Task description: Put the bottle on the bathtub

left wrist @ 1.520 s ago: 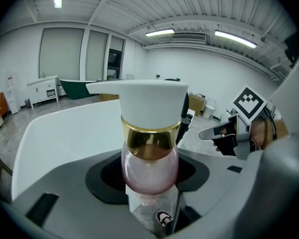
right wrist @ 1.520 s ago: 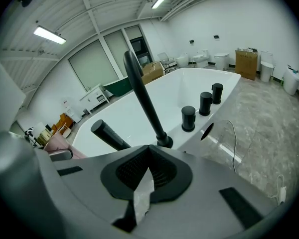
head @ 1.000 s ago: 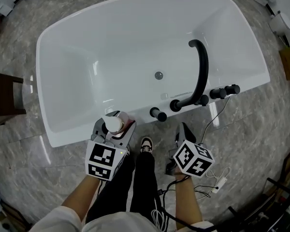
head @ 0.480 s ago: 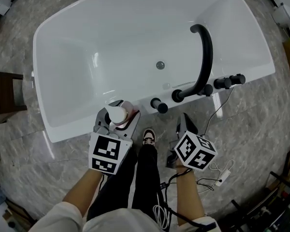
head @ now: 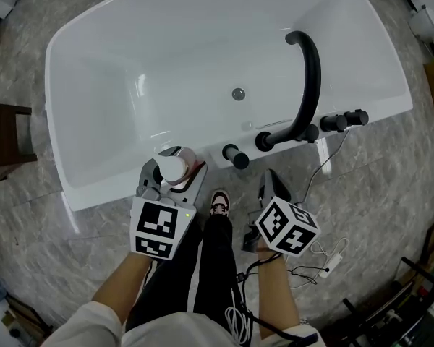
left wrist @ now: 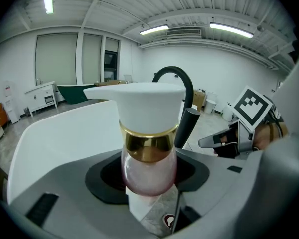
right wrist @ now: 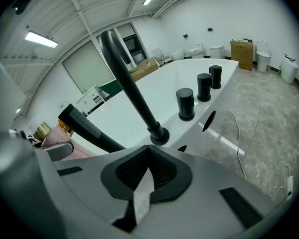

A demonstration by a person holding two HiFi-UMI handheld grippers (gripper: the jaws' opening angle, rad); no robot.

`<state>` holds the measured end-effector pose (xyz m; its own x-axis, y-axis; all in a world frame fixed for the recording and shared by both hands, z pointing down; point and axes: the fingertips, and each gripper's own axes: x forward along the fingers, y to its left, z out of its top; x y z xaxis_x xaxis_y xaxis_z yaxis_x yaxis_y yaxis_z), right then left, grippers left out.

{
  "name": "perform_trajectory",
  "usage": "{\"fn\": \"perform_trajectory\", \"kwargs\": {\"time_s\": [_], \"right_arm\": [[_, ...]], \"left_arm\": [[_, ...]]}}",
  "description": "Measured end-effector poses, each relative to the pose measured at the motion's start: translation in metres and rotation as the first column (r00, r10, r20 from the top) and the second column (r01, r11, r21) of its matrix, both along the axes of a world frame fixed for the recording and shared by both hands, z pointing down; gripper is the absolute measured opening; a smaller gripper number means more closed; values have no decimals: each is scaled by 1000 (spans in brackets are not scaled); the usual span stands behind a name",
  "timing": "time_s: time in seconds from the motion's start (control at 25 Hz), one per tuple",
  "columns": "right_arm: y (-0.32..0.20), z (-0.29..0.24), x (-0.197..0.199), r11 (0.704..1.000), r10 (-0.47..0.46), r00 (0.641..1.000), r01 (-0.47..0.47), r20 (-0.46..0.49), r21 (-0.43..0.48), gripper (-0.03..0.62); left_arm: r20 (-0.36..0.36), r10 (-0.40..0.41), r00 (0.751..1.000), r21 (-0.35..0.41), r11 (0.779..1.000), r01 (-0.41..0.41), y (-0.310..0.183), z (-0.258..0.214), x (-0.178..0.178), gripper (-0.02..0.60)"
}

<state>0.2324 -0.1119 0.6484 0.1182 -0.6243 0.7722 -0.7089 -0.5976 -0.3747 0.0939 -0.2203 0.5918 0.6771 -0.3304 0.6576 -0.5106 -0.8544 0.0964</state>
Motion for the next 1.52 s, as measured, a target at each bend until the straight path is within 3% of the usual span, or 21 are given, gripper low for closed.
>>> {"fn": "perform_trajectory", "kwargs": {"time_s": [1.52], "right_arm": [[16,12,-15,999,-25,1000,25,18,-21,26]], "left_arm": [[3,48,999,97,994,-49,18,-1,6,238]]}}
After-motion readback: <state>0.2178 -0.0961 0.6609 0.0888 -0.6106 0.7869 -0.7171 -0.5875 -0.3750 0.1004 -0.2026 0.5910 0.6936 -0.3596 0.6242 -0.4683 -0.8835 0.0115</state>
